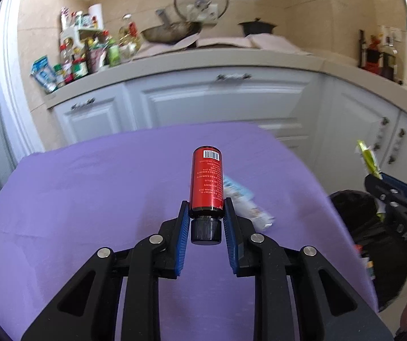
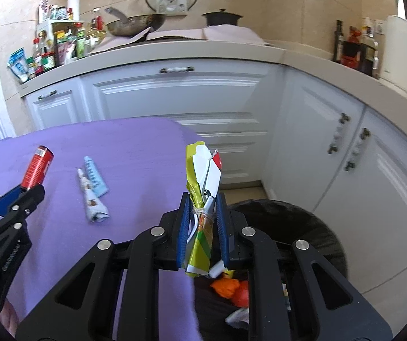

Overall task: Collect trash
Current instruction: 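Carry both tools over the bin and release the canister and yellow-white wrapper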

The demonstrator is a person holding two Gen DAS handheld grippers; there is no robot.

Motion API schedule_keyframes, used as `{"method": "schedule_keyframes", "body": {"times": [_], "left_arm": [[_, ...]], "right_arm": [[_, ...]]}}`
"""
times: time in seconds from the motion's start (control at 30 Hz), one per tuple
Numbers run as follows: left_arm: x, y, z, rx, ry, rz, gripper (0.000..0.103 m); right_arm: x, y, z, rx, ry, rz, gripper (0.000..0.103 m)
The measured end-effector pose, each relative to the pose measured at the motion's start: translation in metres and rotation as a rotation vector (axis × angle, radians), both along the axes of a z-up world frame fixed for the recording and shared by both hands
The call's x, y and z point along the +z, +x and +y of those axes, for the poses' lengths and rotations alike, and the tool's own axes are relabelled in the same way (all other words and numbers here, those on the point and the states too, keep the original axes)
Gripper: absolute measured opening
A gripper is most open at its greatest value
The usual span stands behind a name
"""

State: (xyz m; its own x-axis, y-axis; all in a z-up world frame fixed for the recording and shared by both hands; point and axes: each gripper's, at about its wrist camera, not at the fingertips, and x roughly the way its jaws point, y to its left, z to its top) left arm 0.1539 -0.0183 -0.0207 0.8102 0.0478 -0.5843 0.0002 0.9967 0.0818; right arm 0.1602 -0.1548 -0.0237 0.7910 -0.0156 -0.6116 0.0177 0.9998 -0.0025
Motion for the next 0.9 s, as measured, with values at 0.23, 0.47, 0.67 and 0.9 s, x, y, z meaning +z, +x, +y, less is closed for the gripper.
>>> {"method": "schedule_keyframes", "body": {"times": [0.23,0.47,0.67,0.9], "left_arm": [[0.01,-0.005,-0.038,-0.1,-0.017,-0.043,0.025],[0.008,-0.007,-0.083,-0.213,-0.027,-0.045,0.025],[0.005,-0.009,-0.117,-0.278,-0.011,-0.06,0.025],[0.002,-0.007,-0.141,-0.313,-0.004,-0.065,0.025]], "right_arm": [[0.002,-0.018,-0.044,-0.098,-0.014,-0.017,0.018],[-0.001,-0.032,-0.086,-0.191,-0.032,-0.014,0.018],[-0.004,-0.039,-0.112,-0.243,-0.03,-0.014,0.018],[-0.004,-0.045,-0.128,-0.27,-0.026,-0.025,0.018]]}}
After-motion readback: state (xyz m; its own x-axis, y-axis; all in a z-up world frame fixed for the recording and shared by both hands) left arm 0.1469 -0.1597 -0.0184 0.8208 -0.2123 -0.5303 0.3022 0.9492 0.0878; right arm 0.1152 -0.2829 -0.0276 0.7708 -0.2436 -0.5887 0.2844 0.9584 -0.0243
